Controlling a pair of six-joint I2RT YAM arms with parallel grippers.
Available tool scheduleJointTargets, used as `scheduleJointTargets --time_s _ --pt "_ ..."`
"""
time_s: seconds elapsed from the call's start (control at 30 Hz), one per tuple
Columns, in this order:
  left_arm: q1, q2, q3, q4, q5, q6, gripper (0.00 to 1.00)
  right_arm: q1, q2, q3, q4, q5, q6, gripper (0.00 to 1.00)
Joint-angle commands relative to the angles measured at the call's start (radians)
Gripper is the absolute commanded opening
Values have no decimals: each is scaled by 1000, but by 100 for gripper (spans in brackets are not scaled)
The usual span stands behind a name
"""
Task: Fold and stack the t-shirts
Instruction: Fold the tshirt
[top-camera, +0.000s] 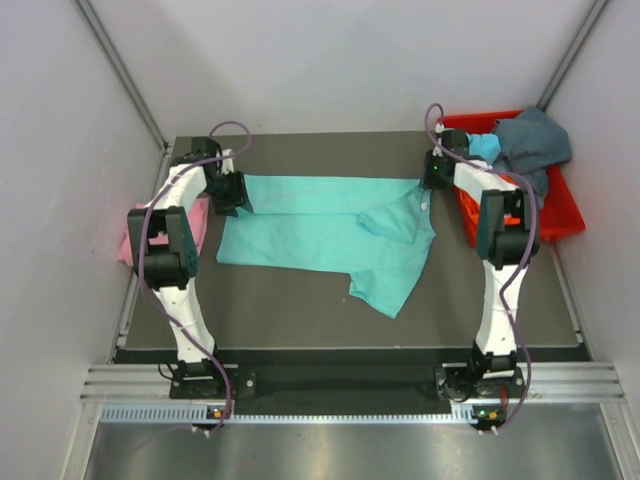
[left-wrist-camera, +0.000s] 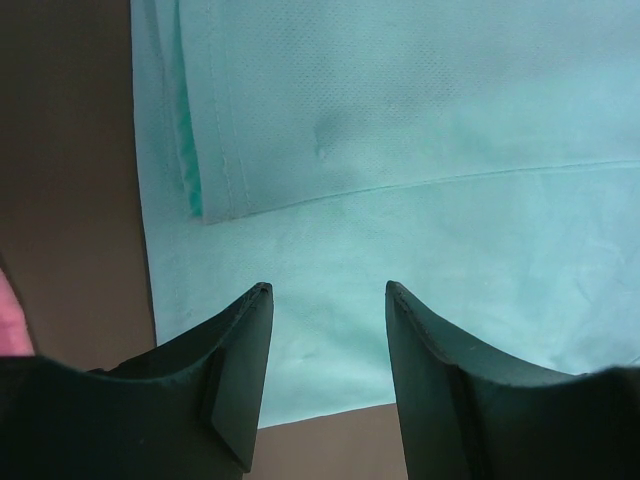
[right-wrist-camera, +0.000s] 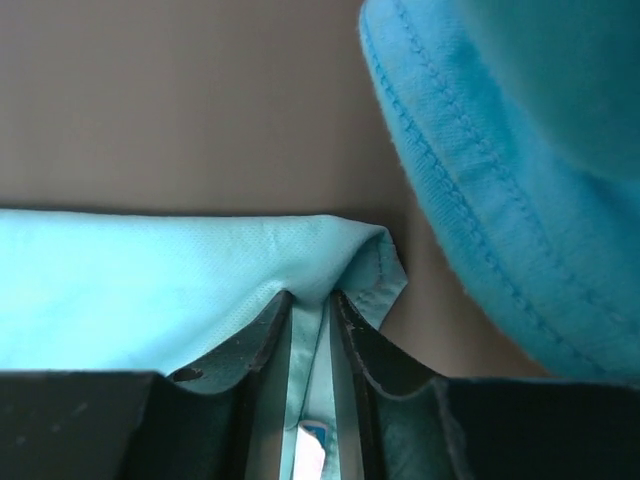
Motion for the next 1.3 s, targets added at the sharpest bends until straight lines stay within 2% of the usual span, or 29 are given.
scheduleJointTargets --time_s 0.0,0.03,0.13,0.3,0.57,0.7,0.8,0.83,0.97,1.17,1.27 --pt "2 -79 -3 -5 -4 4 54 -7 19 60 1 35 12 24" --pt "2 -79 -5 -5 -2 5 54 -7 21 60 -1 41 11 25" --pt "2 -76 -8 -2 -2 4 54 -8 31 69 -10 49 6 17" --pt "2 -79 -5 -2 -9 4 54 -11 82 150 -33 43 17 0" --pt "1 -99 -29 2 -38 14 54 -11 179 348 -67 33 17 0" --pt "2 -96 -19 4 -56 16 54 -11 177 356 -62 29 20 0" --pt "1 -94 4 1 -64 16 54 -7 122 296 -62 0 34 0" --pt "2 -94 13 1 -62 16 54 -4 107 275 -62 -8 38 2" --pt "2 -99 36 4 -58 10 54 -2 7 140 -67 -43 54 37" --pt "12 -160 52 -24 -87 19 56 -2 -261 -90 -84 -46 14 56" --pt "13 -212 -29 -41 -116 17 56 2 -401 -218 -82 -80 -87 58"
